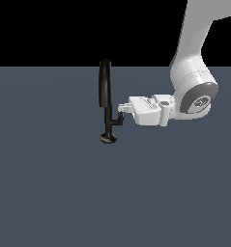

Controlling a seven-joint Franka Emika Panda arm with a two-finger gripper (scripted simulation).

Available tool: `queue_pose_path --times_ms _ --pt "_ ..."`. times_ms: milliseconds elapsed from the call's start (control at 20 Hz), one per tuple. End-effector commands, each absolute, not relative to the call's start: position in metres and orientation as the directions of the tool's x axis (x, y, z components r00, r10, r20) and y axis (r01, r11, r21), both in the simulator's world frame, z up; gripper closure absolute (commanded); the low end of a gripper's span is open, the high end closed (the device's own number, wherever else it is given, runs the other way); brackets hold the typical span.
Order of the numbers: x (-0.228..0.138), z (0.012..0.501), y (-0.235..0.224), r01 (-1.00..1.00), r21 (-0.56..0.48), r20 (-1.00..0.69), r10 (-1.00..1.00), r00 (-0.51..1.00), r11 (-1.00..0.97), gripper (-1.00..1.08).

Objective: Turn on the faucet by rotating a designated handle.

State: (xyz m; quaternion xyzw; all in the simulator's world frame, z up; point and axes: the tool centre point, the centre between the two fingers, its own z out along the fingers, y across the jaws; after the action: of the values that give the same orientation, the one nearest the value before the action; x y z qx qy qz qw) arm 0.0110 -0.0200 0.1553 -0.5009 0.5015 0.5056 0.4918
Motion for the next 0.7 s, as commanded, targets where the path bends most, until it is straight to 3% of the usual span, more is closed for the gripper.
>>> queue_pose_path --times_ms 0,200,650 --pt "-0.005 0.142 -0.020 -0.999 0.038 -0.999 -0.001 -0.038 -0.016 1.08" --pt "-0.003 0.150 -0.020 -1.000 0.016 -1.000 -0.004 -0.016 -0.015 1.08" --pt "-0.032 0.092 -0.021 -0.999 0.037 -0.999 -0.001 -0.037 -0.017 1.08"
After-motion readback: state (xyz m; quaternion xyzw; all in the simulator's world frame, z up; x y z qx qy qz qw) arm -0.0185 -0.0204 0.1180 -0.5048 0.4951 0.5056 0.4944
